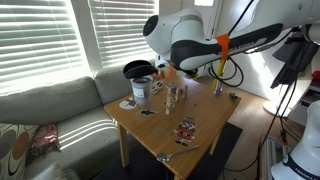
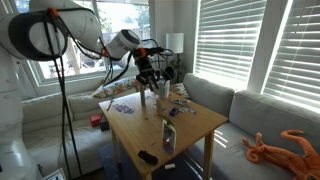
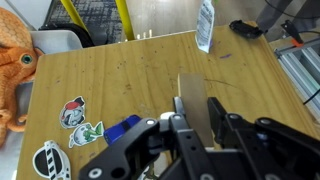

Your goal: Put the block on top of the two parallel standing blocks

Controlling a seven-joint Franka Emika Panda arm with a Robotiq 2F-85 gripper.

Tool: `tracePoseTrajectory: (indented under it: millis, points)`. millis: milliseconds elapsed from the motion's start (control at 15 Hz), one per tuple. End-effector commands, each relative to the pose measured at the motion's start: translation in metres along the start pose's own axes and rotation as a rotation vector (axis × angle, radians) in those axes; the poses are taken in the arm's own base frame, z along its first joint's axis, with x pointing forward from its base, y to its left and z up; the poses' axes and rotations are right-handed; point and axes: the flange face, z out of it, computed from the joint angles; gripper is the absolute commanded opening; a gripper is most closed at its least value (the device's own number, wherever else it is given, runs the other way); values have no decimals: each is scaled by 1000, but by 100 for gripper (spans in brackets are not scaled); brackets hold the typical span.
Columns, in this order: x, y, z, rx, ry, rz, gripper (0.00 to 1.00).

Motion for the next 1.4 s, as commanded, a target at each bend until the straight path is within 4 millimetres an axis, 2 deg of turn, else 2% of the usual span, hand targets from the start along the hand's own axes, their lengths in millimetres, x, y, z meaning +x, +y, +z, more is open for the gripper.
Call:
tracePoseTrajectory:
  millis: [0, 67, 133, 467, 733, 1333]
  points:
    - [3, 1, -1, 3, -3, 6, 29]
    - [5, 2, 0, 6, -3, 9, 29]
    - [5, 3, 1, 7, -3, 11, 7]
    - [26, 14, 8, 9, -60, -15, 7]
    - [34, 24, 16, -7, -94, -29, 7]
    - [52, 28, 18, 45, -119, -35, 7]
